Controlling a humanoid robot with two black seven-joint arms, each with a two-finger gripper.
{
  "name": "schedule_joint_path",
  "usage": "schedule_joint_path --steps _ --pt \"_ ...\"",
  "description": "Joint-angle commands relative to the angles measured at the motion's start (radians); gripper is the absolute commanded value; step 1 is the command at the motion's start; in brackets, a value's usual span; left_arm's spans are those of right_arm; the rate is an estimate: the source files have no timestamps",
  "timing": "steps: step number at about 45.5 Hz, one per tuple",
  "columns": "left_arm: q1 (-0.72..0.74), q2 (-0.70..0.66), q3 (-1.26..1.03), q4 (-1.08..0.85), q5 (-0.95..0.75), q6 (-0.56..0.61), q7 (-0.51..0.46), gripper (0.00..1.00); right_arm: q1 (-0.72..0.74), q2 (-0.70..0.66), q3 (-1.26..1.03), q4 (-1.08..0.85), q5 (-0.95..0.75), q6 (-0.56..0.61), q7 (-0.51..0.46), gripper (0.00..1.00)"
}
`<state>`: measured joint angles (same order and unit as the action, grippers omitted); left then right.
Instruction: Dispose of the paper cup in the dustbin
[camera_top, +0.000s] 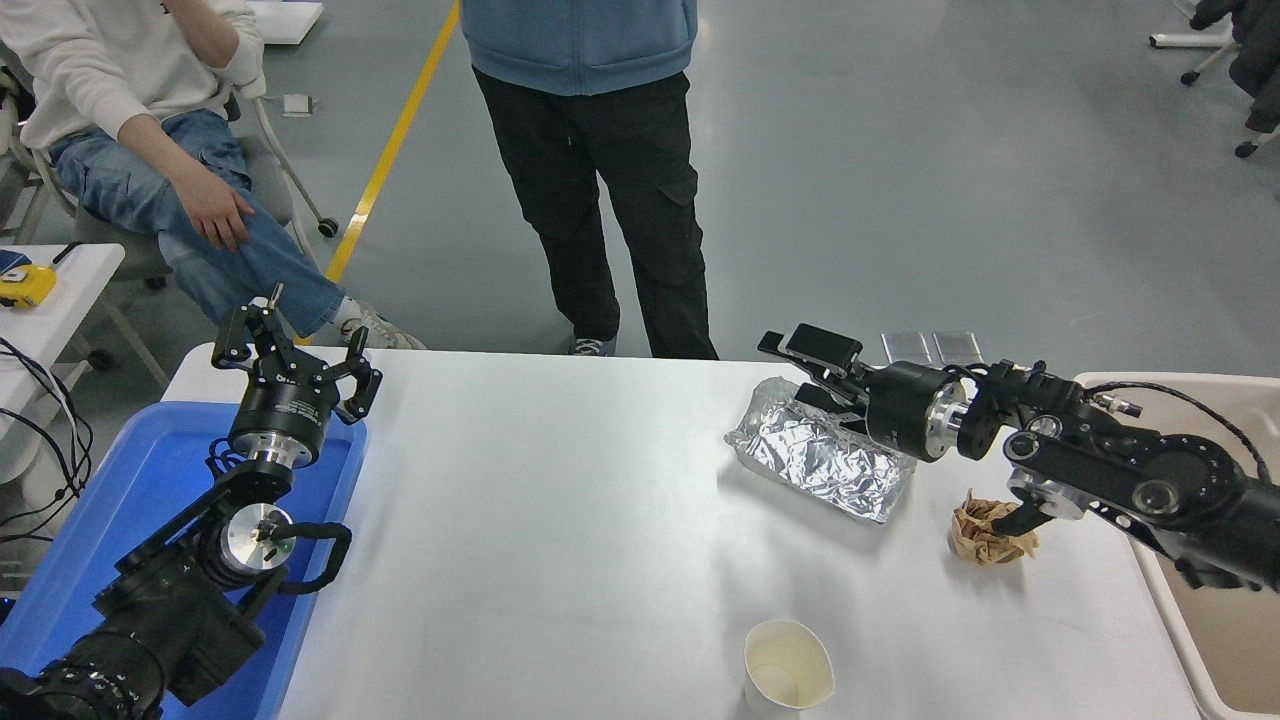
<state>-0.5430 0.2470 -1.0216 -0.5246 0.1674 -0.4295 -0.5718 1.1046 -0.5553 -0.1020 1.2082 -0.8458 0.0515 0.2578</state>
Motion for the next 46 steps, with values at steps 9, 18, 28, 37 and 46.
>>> schedule_joint_path --steps 9,18,28,37,46 --pt "0.0 0.0 0.0 0.0 0.0 0.0 0.0 1.0 0.271 0.044 -0.393 0.149 -0.292 -0.002 -0.026 1.0" --pt "0.0 0.0 0.0 0.0 0.0 0.0 0.0 1.0 0.25 0.109 -0.51 0.162 -0.322 0.004 -0.023 1.0" --pt "0.0 0.0 0.0 0.0 0.0 0.0 0.0 1.0 0.251 0.163 -0.576 0.146 -0.332 0.036 -0.02 1.0" --pt "0.0 0.0 0.0 0.0 0.0 0.0 0.0 1.0 0.251 0.173 -0.621 0.136 -0.341 0.068 -0.017 1.0" --pt "0.0 0.0 0.0 0.0 0.0 0.0 0.0 1.0 0.255 0.175 -0.621 0.129 -0.357 0.062 -0.006 0.99"
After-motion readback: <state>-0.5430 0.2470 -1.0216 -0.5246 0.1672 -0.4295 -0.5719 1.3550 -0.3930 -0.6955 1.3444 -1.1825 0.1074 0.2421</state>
